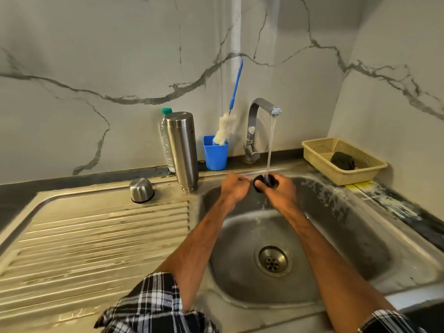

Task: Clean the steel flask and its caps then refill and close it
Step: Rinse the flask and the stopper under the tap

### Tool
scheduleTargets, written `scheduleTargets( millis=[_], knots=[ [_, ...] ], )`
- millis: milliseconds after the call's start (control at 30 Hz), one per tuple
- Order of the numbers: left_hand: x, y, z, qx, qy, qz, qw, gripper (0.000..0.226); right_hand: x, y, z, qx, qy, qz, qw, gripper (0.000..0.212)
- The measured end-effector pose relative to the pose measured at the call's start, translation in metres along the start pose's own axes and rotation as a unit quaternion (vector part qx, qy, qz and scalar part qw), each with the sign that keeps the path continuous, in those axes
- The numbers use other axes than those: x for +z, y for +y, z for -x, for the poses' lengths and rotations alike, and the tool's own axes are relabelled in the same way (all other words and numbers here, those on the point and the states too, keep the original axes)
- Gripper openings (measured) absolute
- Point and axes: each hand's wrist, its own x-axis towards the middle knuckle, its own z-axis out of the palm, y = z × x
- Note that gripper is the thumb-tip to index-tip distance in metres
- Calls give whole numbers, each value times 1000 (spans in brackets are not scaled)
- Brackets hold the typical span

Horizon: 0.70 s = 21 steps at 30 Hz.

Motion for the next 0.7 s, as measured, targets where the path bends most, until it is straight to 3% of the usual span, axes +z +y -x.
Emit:
scheduleTargets(
  millis=[133,333,433,567,700],
  knots=[
    [8,2,10,-23,-3,68,997,23,-5,-2,1,-14,17,3,1000,43],
    [19,8,22,-91,-48,235,967,23,-2,4,-3,-18,-25,-6,1000,55],
    [19,8,24,-126,-59,321,937,22,-5,3,-7,-43,-83,29,995,56],
    [22,3,29,-142,-64,372,915,19,-16,12,-13,0,-144,4,990,47],
    [31,3,28,-123,-61,356,924,25,-17,12,-11,-64,-64,56,994,33]
  ],
)
